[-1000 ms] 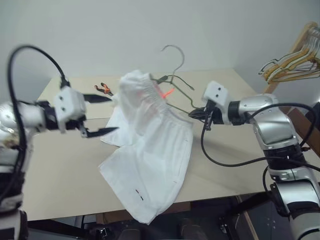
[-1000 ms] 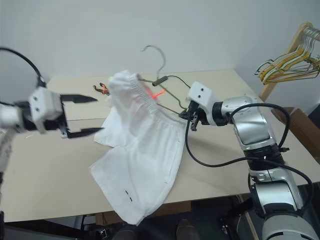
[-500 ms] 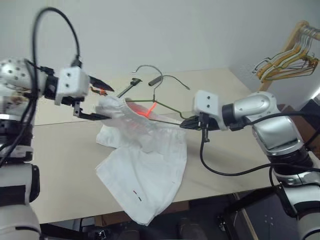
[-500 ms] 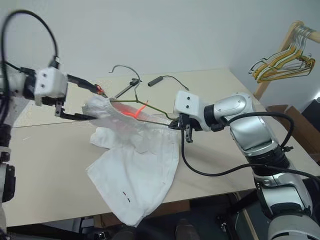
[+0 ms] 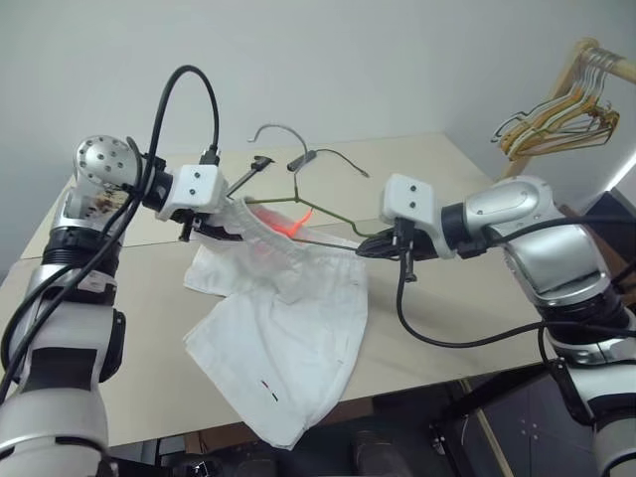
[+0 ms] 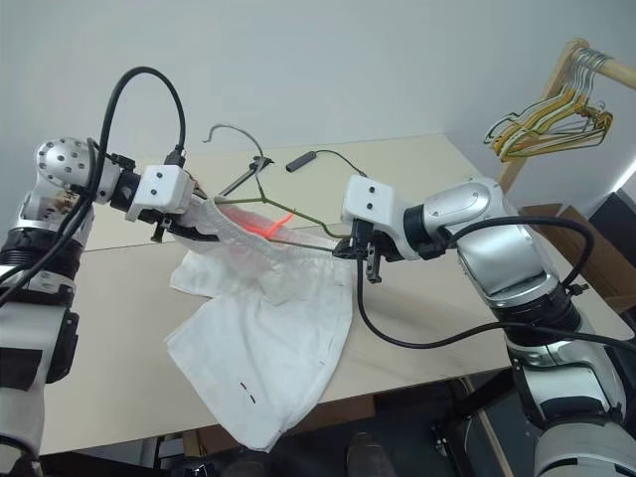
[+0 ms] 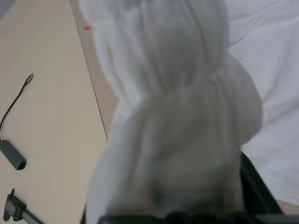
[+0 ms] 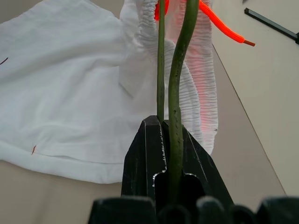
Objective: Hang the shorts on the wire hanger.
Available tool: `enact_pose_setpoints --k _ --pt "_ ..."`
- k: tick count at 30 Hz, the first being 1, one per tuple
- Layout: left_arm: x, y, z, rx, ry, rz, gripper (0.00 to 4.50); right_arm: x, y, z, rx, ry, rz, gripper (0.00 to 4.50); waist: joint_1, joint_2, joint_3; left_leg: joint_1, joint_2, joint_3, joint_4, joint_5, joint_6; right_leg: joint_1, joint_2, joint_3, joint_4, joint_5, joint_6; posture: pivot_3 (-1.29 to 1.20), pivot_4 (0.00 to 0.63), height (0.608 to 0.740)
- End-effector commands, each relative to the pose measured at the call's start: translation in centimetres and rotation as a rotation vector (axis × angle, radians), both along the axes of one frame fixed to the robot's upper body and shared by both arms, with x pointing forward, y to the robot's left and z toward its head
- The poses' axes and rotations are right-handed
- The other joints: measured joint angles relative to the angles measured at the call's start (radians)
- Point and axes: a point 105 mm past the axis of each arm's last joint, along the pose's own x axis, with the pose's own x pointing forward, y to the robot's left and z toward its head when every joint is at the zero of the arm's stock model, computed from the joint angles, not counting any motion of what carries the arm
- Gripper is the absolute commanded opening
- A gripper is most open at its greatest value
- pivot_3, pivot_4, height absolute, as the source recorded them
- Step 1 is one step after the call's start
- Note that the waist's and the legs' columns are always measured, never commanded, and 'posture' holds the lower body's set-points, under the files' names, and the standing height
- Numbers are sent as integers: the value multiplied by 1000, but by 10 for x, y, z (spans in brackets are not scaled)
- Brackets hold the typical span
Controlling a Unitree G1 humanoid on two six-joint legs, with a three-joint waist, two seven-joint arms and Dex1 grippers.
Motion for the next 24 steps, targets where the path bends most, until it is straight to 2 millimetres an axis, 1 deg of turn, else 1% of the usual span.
enact_pose_setpoints --k 1,2,8,9,10,12,14,16,17,19,21,23,24 --pt "-1 -3 9 -39 -19 -16 433 -5 5 17 4 -49 26 0 -3 0 0 0 0 0 0 0 0 0 0 0 0 0 0 -78 0 740" --pt "-1 -3 10 -53 -17 -15 77 -5 5 17 1 -57 29 0 -4 0 0 0 0 0 0 0 0 0 0 0 1 0 0 -78 0 740" --pt "6 -8 14 -165 -37 48 29 0 2 16 0 -110 27 0 -13 0 0 0 0 -1 0 0 0 0 0 0 1 0 0 -85 0 740" --pt "3 -7 14 -183 -23 44 0 1 -1 14 -2 -104 17 530 -15 0 0 0 0 -1 0 0 0 0 0 0 1 0 0 -88 0 740" --pt "1 -7 14 -197 -10 42 0 2 -4 13 -4 -100 -2 720 -17 0 0 0 0 -1 0 0 0 0 0 0 1 0 0 -90 0 740" --pt "-2 -6 13 -211 6 40 0 5 -11 11 -8 -100 -35 1338 -21 0 0 0 0 -2 0 0 0 0 0 0 1 0 0 -92 0 740" --pt "-5 -4 9 -205 17 48 0 14 -27 17 20 -108 -129 2016 -24 0 0 0 0 -2 0 0 0 0 -1 0 1 0 0 -92 0 740" --pt "-6 -1 7 -211 26 65 0 23 -50 26 63 -129 -245 2635 -24 0 0 0 0 -2 0 0 0 0 -1 0 1 0 0 -93 0 740" --pt "-6 0 6 -220 29 75 0 26 -61 31 90 -140 -298 3030 -23 0 0 0 0 -2 0 0 0 0 -1 0 1 0 0 -95 0 740" --pt "-8 2 5 -237 37 92 0 30 -87 41 158 -175 -408 3592 -22 0 0 0 0 -2 0 0 0 0 -1 -1 1 0 0 -96 0 740" --pt "-9 4 3 -249 45 108 0 29 -112 42 221 -192 -508 4226 -20 0 0 0 0 -3 0 0 0 0 -1 -1 1 0 0 -96 0 740" --pt "-11 5 2 -250 50 115 0 24 -128 35 256 -208 -554 4226 -21 -1 0 0 0 -3 0 0 0 1 -1 -1 0 0 0 -90 0 740" --pt "-11 6 1 -252 52 121 0 20 -135 25 270 -200 -584 4226 -20 -1 -1 0 0 -3 0 0 0 1 -1 -1 0 0 0 -88 0 740"
